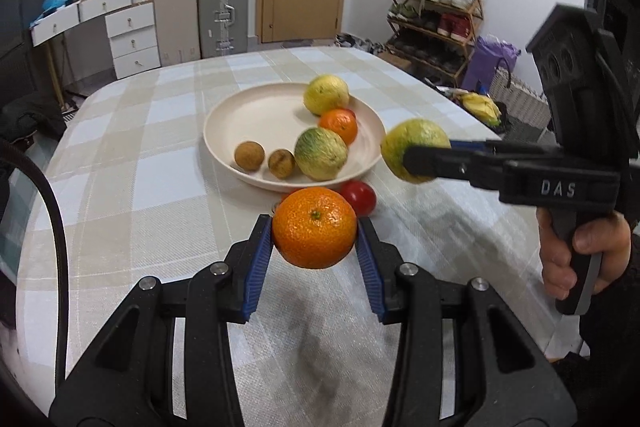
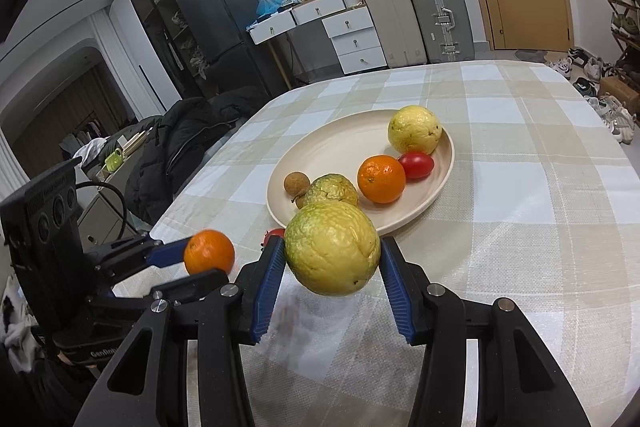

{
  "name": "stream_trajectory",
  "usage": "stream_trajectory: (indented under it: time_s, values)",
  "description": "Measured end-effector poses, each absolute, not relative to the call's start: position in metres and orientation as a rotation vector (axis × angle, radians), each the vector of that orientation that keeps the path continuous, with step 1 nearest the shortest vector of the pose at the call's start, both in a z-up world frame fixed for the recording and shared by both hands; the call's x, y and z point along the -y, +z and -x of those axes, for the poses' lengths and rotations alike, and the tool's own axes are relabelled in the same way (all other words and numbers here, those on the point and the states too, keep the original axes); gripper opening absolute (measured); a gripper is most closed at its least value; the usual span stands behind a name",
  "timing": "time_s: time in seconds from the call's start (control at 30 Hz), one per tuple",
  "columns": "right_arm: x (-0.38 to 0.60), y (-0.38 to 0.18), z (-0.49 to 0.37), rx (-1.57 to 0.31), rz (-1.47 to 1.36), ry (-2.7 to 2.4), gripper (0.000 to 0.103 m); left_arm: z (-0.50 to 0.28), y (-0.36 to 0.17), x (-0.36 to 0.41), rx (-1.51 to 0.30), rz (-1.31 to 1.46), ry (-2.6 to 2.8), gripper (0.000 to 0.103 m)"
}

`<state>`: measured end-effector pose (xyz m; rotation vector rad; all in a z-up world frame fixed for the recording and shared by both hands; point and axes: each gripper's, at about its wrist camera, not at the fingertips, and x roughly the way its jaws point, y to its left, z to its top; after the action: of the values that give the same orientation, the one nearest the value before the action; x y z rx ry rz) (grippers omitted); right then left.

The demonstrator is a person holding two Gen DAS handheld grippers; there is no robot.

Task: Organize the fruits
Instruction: 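Carry the yellow citrus and orange over the white plate and open both tools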

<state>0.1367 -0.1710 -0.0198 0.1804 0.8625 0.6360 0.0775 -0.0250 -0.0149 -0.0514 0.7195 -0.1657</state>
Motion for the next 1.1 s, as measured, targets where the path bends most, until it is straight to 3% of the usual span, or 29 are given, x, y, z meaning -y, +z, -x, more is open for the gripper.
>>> stream_trajectory:
  time_s: [1.1]
  values:
    - [0.171, -0.030, -0.181, -0.897, -0.147, 0.553, 0.049, -0.149, -0.031, 0.015, -0.726, 0.072, -0.036, 0.039]
